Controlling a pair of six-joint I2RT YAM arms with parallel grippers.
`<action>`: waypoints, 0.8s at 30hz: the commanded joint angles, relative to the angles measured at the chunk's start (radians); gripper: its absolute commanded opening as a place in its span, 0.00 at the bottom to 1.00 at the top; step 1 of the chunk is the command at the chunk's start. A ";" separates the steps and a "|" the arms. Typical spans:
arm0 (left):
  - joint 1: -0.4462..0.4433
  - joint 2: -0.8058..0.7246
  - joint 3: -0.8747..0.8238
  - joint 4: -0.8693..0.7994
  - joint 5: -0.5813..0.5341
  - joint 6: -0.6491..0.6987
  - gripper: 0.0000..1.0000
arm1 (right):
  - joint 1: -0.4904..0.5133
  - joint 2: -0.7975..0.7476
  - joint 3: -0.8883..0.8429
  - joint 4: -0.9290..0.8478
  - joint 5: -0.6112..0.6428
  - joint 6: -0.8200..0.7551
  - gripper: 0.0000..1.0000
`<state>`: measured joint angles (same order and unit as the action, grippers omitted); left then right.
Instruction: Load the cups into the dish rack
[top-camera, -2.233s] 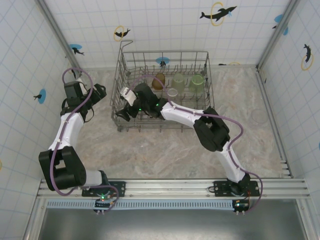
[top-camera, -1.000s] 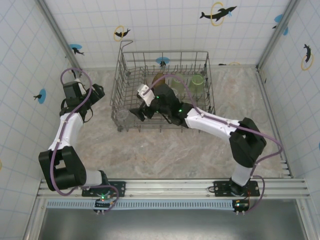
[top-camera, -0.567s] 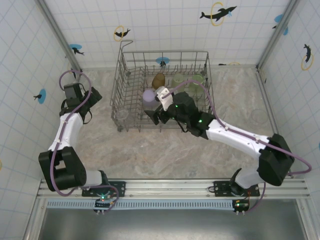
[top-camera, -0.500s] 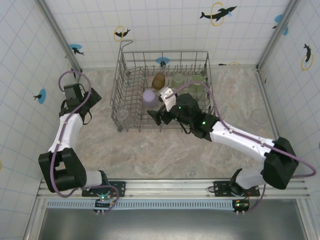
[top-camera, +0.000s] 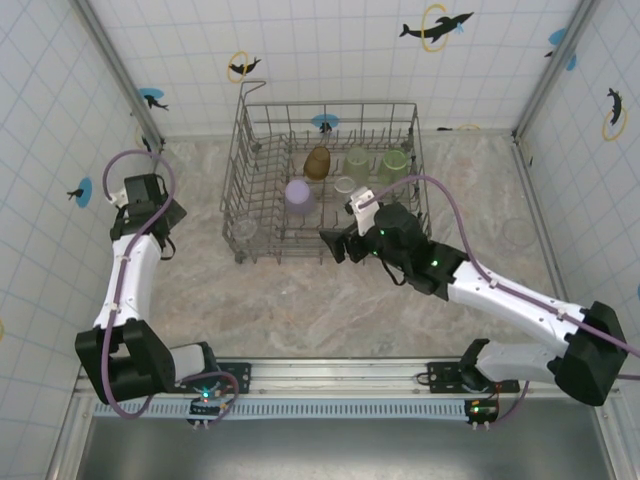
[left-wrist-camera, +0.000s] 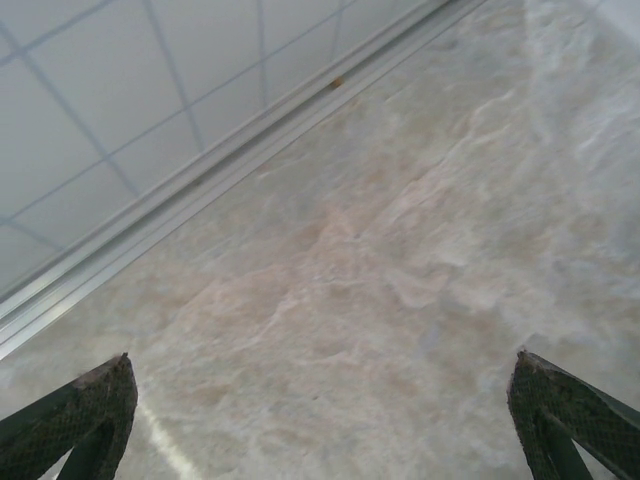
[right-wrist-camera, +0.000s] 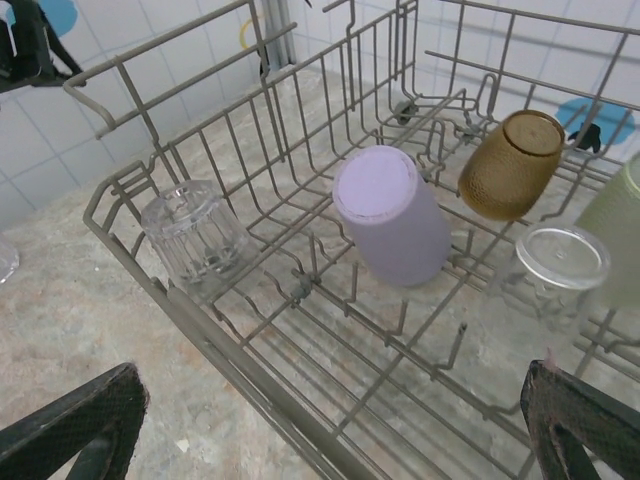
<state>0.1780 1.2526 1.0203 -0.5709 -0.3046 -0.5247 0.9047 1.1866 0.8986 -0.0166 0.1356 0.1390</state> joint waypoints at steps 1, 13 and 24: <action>0.006 0.026 -0.002 -0.119 -0.039 -0.025 0.97 | -0.018 -0.072 -0.038 -0.009 0.026 0.036 0.99; 0.014 0.037 -0.032 -0.226 -0.111 -0.061 0.98 | -0.053 -0.212 -0.158 0.021 0.024 0.092 0.99; 0.081 -0.014 -0.064 -0.225 -0.164 -0.167 0.98 | -0.061 -0.263 -0.202 0.071 0.044 0.127 0.99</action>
<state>0.2359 1.2701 0.9863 -0.7769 -0.4309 -0.6407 0.8486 0.9485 0.7204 -0.0078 0.1646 0.2474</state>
